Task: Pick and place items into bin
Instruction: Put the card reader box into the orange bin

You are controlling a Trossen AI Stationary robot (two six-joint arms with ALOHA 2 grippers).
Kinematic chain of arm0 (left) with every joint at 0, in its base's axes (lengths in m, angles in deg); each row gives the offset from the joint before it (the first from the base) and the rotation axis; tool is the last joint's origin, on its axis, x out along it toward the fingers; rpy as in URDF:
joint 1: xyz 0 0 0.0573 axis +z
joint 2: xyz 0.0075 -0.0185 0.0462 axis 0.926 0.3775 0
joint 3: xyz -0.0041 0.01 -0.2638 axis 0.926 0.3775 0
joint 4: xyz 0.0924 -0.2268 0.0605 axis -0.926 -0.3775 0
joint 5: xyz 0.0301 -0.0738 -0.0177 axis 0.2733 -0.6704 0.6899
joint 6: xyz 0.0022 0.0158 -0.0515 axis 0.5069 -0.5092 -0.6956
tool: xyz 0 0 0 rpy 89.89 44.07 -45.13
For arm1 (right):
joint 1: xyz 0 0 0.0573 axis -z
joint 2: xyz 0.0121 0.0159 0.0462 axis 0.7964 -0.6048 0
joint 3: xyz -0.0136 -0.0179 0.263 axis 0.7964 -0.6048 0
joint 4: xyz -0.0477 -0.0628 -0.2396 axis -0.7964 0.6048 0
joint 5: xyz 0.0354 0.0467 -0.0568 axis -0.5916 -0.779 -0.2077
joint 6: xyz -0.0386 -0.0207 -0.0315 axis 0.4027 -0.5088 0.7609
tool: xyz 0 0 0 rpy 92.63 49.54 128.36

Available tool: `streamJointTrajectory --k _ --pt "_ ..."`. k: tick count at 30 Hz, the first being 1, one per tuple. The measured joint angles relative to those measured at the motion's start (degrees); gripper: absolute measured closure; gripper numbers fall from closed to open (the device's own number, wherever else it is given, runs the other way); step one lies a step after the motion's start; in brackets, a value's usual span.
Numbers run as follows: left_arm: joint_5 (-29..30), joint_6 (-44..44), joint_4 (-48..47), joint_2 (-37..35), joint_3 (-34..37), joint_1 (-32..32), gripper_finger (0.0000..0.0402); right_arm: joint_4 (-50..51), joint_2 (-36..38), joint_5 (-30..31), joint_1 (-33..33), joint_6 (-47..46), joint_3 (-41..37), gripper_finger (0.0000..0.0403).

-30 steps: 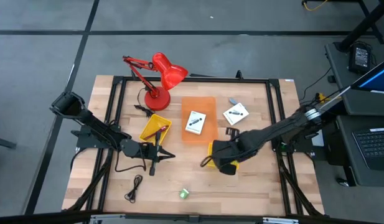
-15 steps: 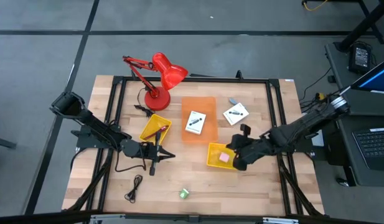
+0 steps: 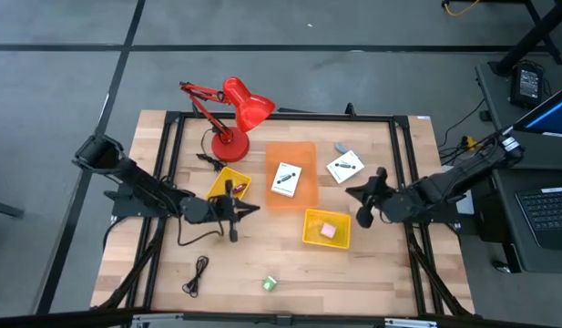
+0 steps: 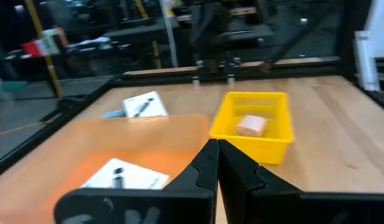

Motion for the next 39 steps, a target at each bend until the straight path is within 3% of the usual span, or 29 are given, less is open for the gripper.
streamJointTrajectory --k 5,14,28,39 --pt "-0.3 -0.44 -0.1 0.0 0.0 3.95 0.0398 0.04 4.26 1.78 0.2 -2.59 -2.9 0.0403" --pt "-5.98 -0.31 -0.28 0.0 0.0 8.67 0.0398 0.83 5.9 1.77 4.36 -7.0 -2.99 0.0403" --pt "-6.96 -0.29 -0.81 0.0 0.0 11.06 0.0398 4.42 5.83 -8.3 15.38 -22.13 -2.99 0.0402" --pt "-7.84 5.74 -2.33 -0.02 0.0 11.66 0.0398 6.07 5.21 -9.65 16.11 -31.38 -2.99 0.0376"
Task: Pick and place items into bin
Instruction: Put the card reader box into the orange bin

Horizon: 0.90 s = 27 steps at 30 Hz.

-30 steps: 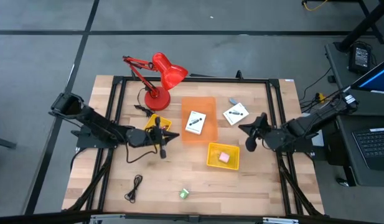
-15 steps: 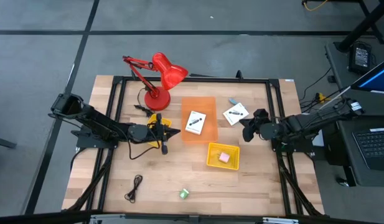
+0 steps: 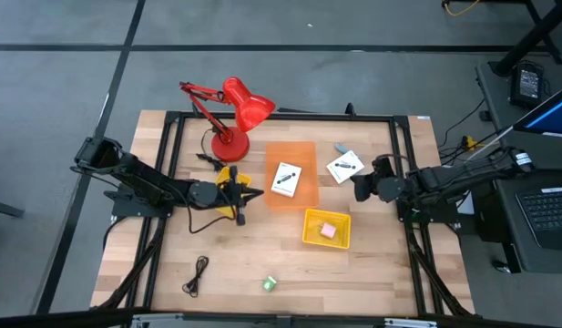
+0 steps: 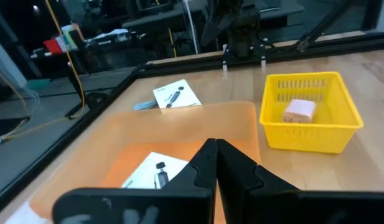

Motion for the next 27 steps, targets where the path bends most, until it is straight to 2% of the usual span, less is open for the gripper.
streamJointTrajectory --k 4,8,14,21,24,27 --pt "0.07 -1.77 -0.62 0.0 0.0 0.52 0.0398 0.59 -2.56 0.28 0.01 -2.83 0.0 0.0397" --pt "0.1 -3.08 -0.97 0.0 0.0 0.52 0.0398 3.9 -6.24 -0.14 -1.13 -9.4 0.0 0.0397" --pt "-1.92 -5.0 -2.26 0.0 0.0 -0.02 0.0398 11.15 -11.21 -2.61 -6.53 -25.18 0.0 0.0402" --pt "-2.48 -8.13 -4.93 0.0 0.0 -1.27 0.0398 12.64 -17.05 6.33 -14.8 -36.11 0.0 0.0402" --pt "-2.48 -8.09 -4.86 0.0 0.0 -2.17 0.0398 15.07 -20.11 8.2 -16.7 -42.47 0.0 0.0403" --pt "-2.5 -7.92 -4.86 0.0 0.0 -2.95 0.0398 15.67 -23.27 12.94 -17.27 -47.36 0.0 0.0401"
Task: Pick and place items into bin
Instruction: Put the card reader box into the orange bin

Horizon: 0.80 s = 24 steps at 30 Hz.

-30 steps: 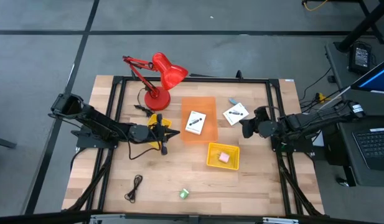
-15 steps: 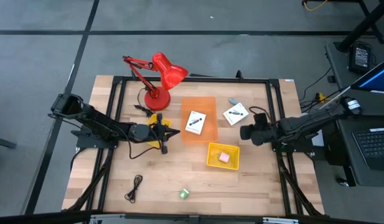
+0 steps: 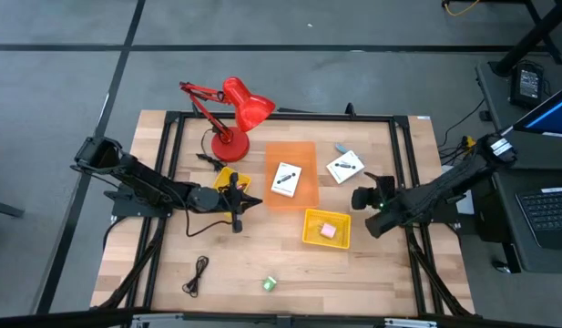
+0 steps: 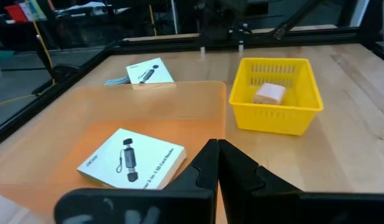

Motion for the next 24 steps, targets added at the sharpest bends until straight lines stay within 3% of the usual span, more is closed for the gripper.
streamJointTrajectory --k 9,19,24 --pt "0.02 -0.19 0.02 0.0 0.0 -1.96 0.0398 -0.71 -2.58 0.89 0.04 -3.41 0.0 0.039" --pt "0.04 0.38 -0.36 0.0 0.0 -2.77 0.0398 -0.25 -2.58 0.57 1.45 -7.88 -0.27 0.0266" --pt "0.02 0.38 -0.92 0.0 0.0 -2.77 0.0398 -9.58 -2.56 0.84 4.91 -7.48 -5.33 0.0227"
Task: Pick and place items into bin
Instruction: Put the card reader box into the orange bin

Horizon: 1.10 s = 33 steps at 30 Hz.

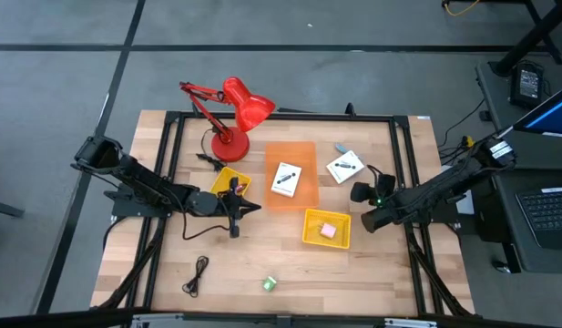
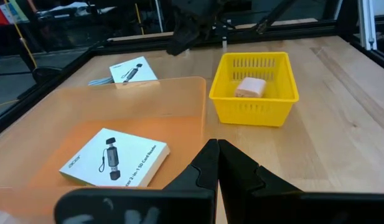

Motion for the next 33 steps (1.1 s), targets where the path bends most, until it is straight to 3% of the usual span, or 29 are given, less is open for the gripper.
streamJointTrajectory --k 6,12,17,24,33 --pt "0.02 -0.03 0.02 0.0 0.0 0.0 0.0398 -14.7 0.0 5.4 3.1 1.74 -8.0 0.0236" --pt "0.02 0.02 0.02 0.0 0.0 0.0 0.0398 -25.85 0.02 6.4 5.56 8.23 -11.7 0.0248" --pt "0.02 0.02 0.02 0.0 0.0 0.0 0.0398 -28.69 0.02 6.6 9.05 14.92 -11.77 0.0239" --pt "0.02 0.02 -0.01 0.0 0.0 0.0 0.0398 -30.43 0.02 3.73 12.23 17.15 -11.78 0.0213" --pt "0.02 0.02 -1.16 0.0 0.0 0.0 0.0398 -32.9 0.0 2.34 15.35 21.29 -11.77 0.0209"
